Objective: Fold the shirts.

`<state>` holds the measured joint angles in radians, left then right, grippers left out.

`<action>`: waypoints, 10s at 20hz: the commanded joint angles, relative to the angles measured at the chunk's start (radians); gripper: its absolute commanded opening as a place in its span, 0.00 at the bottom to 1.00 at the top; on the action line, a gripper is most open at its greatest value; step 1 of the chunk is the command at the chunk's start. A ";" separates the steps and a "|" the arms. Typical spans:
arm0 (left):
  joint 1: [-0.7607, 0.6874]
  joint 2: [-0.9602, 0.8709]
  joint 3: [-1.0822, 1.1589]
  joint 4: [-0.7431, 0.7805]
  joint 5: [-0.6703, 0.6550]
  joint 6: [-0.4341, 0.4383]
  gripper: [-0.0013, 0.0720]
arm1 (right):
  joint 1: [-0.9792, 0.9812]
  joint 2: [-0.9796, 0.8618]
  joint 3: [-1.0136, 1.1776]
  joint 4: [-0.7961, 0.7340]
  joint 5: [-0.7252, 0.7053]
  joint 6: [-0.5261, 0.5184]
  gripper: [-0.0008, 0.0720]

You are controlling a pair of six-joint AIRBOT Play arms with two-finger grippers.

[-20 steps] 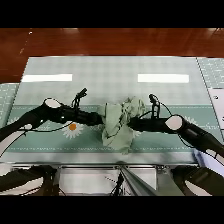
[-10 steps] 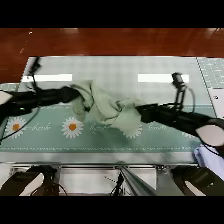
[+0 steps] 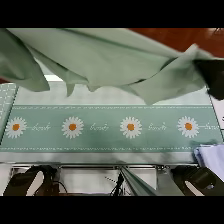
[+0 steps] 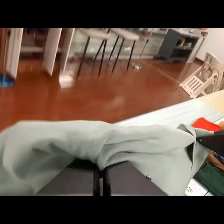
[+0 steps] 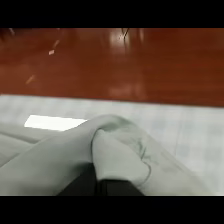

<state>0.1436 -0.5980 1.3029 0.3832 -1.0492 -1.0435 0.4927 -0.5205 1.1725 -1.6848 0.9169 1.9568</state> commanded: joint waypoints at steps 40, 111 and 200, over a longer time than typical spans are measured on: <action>-0.033 -0.335 -0.835 0.137 -0.095 -0.037 0.06 | -0.273 -1.082 0.429 0.194 0.138 -0.437 0.05; -0.070 -0.233 -0.177 0.212 -0.491 -0.256 0.06 | -0.871 -0.177 0.246 0.694 0.686 -0.491 0.05; 0.323 0.373 0.035 -0.084 0.186 -0.155 0.06 | -0.523 -0.051 0.543 0.325 0.132 -0.404 0.05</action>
<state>0.4564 -0.2504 1.2732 0.2913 -0.8810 -1.2510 -0.0296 -0.5770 1.6527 -1.3750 1.0554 1.5394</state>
